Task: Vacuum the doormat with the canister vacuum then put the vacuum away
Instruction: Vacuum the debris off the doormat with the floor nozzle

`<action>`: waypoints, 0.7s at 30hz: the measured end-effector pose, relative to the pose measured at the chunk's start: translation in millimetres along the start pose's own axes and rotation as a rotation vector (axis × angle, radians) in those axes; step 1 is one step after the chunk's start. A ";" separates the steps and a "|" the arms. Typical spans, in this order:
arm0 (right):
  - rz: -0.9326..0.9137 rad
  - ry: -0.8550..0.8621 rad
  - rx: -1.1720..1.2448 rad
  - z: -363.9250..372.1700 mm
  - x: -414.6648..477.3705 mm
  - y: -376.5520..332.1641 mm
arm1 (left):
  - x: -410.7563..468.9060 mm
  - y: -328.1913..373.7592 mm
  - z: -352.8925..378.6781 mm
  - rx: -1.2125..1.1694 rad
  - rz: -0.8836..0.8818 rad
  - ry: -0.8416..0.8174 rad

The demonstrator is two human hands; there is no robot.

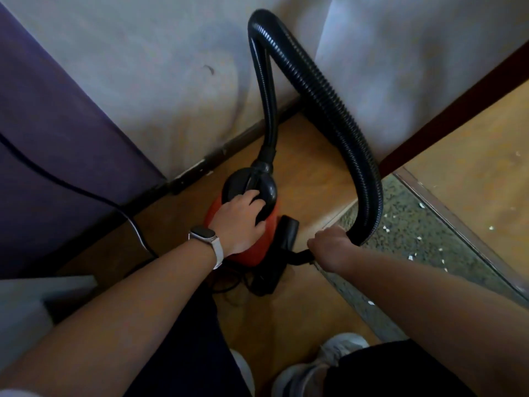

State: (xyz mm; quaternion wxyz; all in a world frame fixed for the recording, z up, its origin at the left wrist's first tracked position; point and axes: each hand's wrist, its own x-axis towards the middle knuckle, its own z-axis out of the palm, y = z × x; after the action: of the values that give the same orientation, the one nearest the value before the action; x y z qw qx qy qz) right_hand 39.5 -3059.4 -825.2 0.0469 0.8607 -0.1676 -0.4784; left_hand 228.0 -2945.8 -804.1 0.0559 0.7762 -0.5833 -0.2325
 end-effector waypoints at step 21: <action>0.066 -0.031 -0.276 -26.0 -76.0 55.2 | 77.5 187.8 -140.5 0.561 1.092 0.403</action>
State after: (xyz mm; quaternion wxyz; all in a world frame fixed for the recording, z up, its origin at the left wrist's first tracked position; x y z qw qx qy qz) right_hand 10.9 -3088.0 -736.5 0.1778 0.8327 -0.1293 -0.5082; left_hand 139.1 -3102.8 -635.4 0.0696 0.3812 -0.9110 0.1412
